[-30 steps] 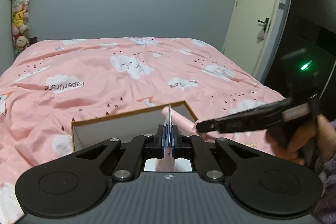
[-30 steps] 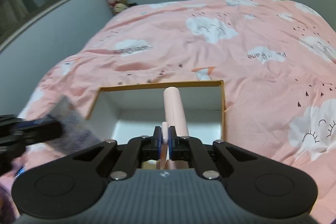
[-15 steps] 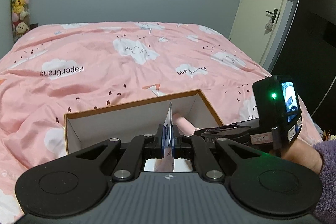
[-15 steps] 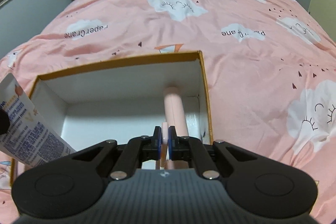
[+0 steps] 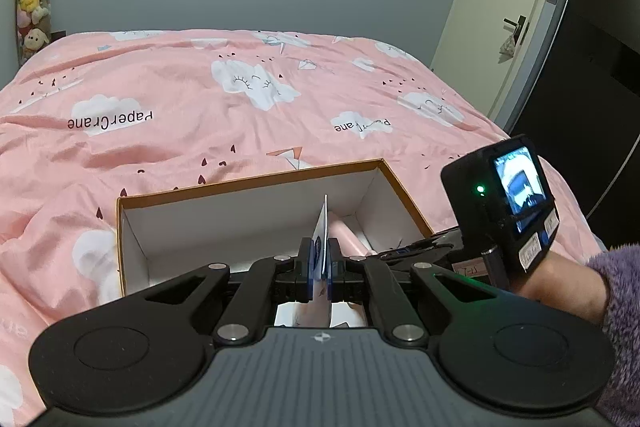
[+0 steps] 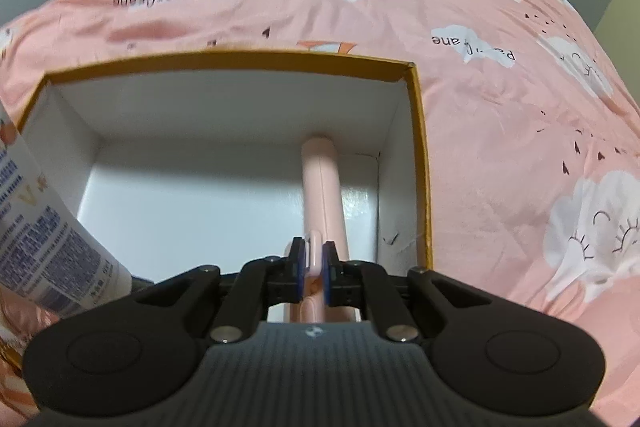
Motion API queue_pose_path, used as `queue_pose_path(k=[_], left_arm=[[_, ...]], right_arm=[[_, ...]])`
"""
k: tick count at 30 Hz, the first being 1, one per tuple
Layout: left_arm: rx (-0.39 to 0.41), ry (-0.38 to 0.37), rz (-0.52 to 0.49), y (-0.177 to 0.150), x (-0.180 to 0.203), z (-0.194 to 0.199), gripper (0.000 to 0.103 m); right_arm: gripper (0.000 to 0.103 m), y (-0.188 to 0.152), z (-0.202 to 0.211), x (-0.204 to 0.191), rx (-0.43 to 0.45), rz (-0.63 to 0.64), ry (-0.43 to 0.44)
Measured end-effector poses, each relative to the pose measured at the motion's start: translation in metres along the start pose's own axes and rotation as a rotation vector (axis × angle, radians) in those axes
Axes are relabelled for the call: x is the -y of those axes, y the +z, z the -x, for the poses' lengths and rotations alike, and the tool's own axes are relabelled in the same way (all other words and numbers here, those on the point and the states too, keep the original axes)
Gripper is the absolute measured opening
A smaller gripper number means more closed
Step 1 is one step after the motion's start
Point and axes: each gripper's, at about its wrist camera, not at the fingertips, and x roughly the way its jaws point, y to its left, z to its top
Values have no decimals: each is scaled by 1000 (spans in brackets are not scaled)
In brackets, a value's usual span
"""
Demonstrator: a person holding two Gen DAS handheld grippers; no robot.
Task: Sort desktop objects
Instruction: 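Carry the lotion tube and pink hair tool over the orange box, then lower the lotion tube and pink hair tool into the box and open both grippers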
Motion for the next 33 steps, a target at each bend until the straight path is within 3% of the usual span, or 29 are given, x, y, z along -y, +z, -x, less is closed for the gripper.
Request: queue_pose_path(k=[9,13,18,21,26,30,33], left_arm=[[10,-13,13,0,-3,5,6],[10,-14,10,0,-3,6,6],[1,-14,11,0,-3,4,6],[0,-13,9,1,-2,3,6],[-3,-19,1,3,-1,-2,6],[-20,-15,-5,5,-1,-9,6],[-30,-6,-6,6,-1,-12,6]], right_arm=[[10,17,-15,-3,-210,178,27],[5,15,-19,-16,-212,340,-76],[7,19,-11,-18,-203,452,38],[19,16,-5,-27,-166,675,130],[20,4,-4,-31,-123,1035,234],[23,1,-8,-32,-127,1191,328],[23,2,-19,-34,-157,1279,341]])
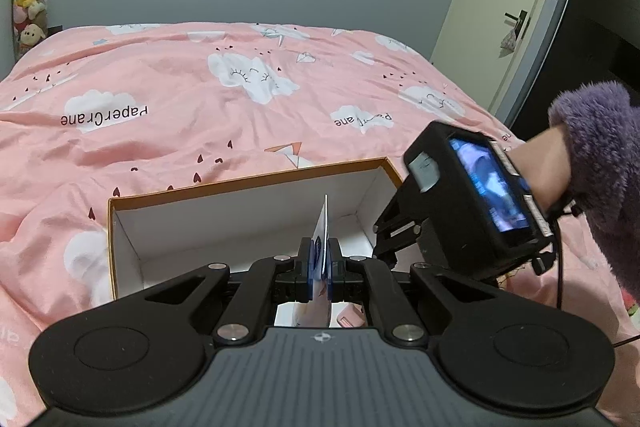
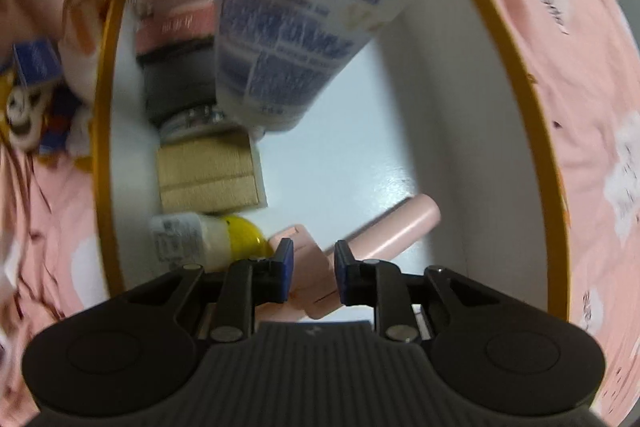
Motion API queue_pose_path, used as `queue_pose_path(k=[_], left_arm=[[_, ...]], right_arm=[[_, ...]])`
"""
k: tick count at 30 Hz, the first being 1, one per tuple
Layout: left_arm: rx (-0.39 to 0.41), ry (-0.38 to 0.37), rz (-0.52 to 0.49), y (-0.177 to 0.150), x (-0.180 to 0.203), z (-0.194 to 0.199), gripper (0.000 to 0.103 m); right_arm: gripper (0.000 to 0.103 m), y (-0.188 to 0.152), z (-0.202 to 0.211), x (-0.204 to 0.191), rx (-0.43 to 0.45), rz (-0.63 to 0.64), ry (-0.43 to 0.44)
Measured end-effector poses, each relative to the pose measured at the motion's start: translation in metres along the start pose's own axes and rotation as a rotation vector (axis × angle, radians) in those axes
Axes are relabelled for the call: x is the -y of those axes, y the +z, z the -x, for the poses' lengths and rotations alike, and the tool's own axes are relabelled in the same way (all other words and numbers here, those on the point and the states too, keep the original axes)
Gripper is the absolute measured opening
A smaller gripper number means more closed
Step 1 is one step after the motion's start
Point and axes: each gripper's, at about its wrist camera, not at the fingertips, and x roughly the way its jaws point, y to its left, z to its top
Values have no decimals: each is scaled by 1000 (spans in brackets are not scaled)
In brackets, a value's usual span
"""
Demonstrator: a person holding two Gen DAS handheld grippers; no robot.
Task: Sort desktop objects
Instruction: 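Lower the lotion tube and pink hair tool into the box and open both grippers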
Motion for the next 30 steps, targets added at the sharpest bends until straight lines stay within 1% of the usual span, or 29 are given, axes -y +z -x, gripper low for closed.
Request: queue_pose_path(k=[3,6,8,10,13,15,17,21,24,27,30], left_arm=[[-8,3,1,0,-1,-2,6],[-19,9,1,0,-1,-6,6],[-24,12,5,0,-1,-7,6],[-24,13,7,0,-1,-8,6],[-25,8,8,1,-1,-8,6],[-25,3,8,1,0,-8,6],[-23,-2,7,1,2,-8,6],[-25,-14,5,2,7,-9,6],[-29,-25,6,3,12,-11,6],[-34,-40,13,5,16,-14,6],[-38,-63,30,7,20,-18,6]], right_arm=[[24,0,-10,-2,-11,56,34],[25,3,-16,2,-10,60,48],[25,5,-19,8,-28,26,45],[30,5,-21,16,-54,-29,53],[30,1,-24,28,-95,-116,57],[34,-3,-27,36,-133,-188,64],[34,-7,-30,40,-173,-221,50],[36,-11,-27,41,-153,-238,43],[36,-16,-17,40,-118,-243,25],[36,-25,3,43,-43,-284,12],[36,-38,31,48,46,-363,-17]])
